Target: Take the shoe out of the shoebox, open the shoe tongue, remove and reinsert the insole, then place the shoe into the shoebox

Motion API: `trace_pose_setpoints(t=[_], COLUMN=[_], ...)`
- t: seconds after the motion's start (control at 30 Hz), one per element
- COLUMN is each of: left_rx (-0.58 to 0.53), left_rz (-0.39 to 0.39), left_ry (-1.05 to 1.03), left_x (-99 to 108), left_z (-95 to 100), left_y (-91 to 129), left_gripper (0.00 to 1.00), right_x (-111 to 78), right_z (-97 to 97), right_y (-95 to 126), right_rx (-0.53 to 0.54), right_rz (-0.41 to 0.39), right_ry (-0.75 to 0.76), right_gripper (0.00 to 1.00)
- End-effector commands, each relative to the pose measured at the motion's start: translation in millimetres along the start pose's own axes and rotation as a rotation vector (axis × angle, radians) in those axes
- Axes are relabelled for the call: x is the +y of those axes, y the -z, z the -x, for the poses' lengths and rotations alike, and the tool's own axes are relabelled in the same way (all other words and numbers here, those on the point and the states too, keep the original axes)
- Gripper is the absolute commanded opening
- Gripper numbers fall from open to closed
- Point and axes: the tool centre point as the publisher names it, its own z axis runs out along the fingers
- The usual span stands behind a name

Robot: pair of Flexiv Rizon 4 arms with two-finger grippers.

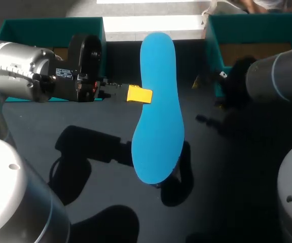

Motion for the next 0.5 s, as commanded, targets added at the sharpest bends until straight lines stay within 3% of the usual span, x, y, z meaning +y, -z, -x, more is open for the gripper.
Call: trace_pose_setpoints(t=[0.03, 0.17, 0.23, 0.33, 0.37, 0.5], left_rx=[-0.003, -0.003, -0.003, -0.003, -0.003, -0.003], left_rz=[-0.002, -0.002, -0.002, -0.002, -0.002, -0.002], left_ry=[0.0, 0.0, 0.0, 0.0, 0.0, 0.0], left_x=[1.9, 1.9, 1.9, 1.9, 1.9, 1.9], left_z=[-0.5, -0.5, -0.5, -0.5, -0.5, -0.5], left_y=[-0.6, -0.6, -0.6, -0.6, -0.6, -0.6], left_gripper=[0.0, 0.0, 0.0, 0.0, 0.0, 0.0], right_x=[11.3, 19.6, 20.7, 20.4, 20.7, 15.7], right_z=[-6.8, -7.8, -9.3, -12.2, -13.7, -14.2], right_y=[5.3, 5.4, 5.5, 5.7, 4.9, 3.2], right_rx=[-0.134, -0.112, -0.067, 0.02, 0.022, 0.063], right_rz=[0.192, 0.168, 0.106, -0.074, -0.181, -0.388], right_ry=[-0.018, -0.063, -0.112, -0.195, -0.217, -0.282], right_gripper=[1.0, 1.0, 1.0, 1.0, 1.0, 1.0])
